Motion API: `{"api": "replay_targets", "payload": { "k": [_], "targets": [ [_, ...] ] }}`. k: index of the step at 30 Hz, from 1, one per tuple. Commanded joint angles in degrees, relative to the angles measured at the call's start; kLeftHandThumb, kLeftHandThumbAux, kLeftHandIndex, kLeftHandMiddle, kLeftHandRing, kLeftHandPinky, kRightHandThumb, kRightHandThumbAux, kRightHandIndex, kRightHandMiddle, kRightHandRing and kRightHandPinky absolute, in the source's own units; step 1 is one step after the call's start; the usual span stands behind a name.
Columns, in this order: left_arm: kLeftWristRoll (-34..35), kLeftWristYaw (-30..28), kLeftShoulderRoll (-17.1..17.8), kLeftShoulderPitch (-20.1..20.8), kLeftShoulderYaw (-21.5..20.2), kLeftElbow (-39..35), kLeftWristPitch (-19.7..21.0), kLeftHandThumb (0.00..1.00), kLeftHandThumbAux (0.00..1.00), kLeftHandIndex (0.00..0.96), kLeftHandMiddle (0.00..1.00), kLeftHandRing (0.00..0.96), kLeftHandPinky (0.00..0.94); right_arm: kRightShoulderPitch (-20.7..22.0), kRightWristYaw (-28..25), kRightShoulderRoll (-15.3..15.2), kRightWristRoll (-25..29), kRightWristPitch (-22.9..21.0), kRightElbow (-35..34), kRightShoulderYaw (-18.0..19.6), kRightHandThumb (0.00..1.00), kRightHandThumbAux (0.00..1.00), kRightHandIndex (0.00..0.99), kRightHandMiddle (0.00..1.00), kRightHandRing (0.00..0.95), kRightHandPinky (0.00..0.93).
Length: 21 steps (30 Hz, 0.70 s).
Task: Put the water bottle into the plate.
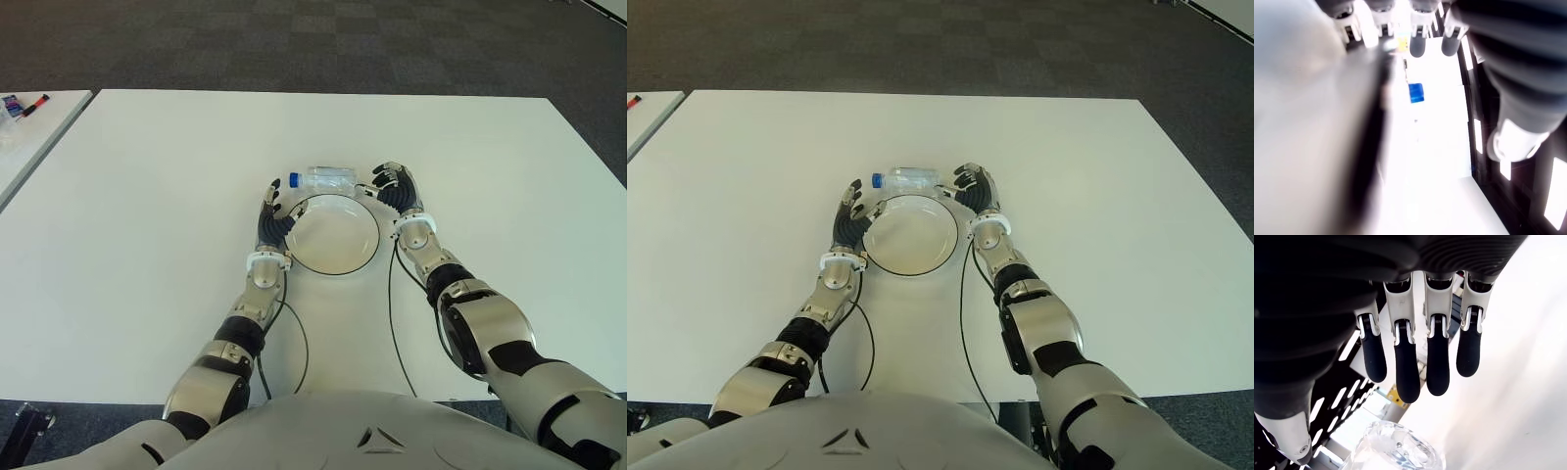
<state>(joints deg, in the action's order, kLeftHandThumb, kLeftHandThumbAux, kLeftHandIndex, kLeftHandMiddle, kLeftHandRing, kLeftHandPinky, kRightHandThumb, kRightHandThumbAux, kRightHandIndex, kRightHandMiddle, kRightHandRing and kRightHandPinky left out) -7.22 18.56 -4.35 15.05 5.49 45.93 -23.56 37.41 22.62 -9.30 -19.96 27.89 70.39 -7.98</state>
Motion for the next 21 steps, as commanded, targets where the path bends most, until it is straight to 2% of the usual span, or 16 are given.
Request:
{"api": "replay_targets", "payload": {
  "k": [1,16,21],
  "targets": [
    [1.0,-1.2,-2.8,0.8,-0.4,1.2,0.8,0.257,0.651,0.041,0.056,0.051,0.091,-1.8,-0.3,0.1,1.3,-0.2,-1.1,0.9,0.944,0.669,0.37,0.522,0.452,0.431],
    [4.5,-5.3,-2.5,2.3,-2.4,1.1,0.5,0.264,0.707,0.059,0.108,0.108,0.149,-5.8,1.0,1.1,2.2,0.3,-6.3,1.3,0.944,0.669,0.365,0.525,0.457,0.467],
    [5.2,-5.8,-2.6,2.6,-3.2,1.2,0.4,0.272,0.733,0.065,0.124,0.126,0.171,-6.9,0.0,1.2,2.9,0.2,-8.0,1.6,0.944,0.669,0.365,0.526,0.456,0.457]
  ]
}}
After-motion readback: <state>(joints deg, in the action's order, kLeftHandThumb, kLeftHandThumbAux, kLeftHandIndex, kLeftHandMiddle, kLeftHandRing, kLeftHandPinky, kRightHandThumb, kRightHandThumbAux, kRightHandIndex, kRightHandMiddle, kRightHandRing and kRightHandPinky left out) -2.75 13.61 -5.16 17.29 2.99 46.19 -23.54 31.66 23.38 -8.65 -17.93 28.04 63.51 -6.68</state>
